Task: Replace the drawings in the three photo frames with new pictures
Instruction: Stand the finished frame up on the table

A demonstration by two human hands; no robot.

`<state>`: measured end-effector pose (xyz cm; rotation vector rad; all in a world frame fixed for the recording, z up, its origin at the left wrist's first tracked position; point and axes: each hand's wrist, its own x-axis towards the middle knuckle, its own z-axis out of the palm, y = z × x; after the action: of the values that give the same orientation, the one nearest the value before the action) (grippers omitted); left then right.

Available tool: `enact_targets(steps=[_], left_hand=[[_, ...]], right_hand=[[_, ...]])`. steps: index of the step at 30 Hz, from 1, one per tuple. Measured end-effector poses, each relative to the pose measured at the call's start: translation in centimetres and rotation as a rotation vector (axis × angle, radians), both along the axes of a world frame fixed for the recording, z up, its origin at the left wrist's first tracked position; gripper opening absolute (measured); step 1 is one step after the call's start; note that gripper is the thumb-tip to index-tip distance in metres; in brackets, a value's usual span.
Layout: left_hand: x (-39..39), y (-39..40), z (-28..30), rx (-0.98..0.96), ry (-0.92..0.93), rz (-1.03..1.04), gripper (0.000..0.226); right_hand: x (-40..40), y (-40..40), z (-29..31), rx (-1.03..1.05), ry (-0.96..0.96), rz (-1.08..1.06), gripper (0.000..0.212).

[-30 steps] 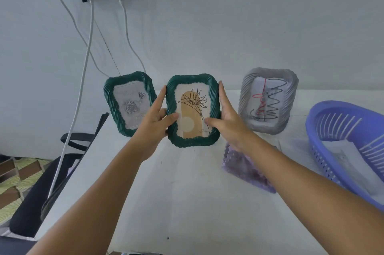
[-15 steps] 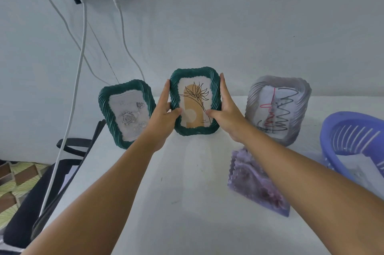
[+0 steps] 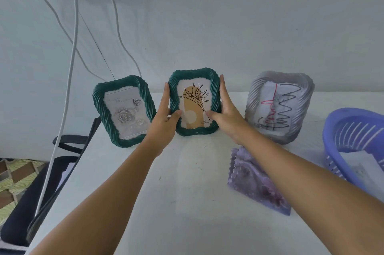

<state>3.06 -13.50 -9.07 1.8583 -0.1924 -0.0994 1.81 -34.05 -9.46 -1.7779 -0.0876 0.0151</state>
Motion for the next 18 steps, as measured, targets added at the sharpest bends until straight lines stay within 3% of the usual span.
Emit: enact_targets(steps=[12, 18], left_hand=[[-0.5, 0.1, 0.0, 0.139, -0.049, -0.01, 0.081], [-0.8, -0.2, 0.0, 0.307, -0.117, 0.041, 0.082]], right_hand=[[-1.7, 0.1, -0.7, -0.154, -0.106, -0.01, 0.093], [-2.0, 0.2, -0.3, -0.226, -0.086, -0.018, 0.093]])
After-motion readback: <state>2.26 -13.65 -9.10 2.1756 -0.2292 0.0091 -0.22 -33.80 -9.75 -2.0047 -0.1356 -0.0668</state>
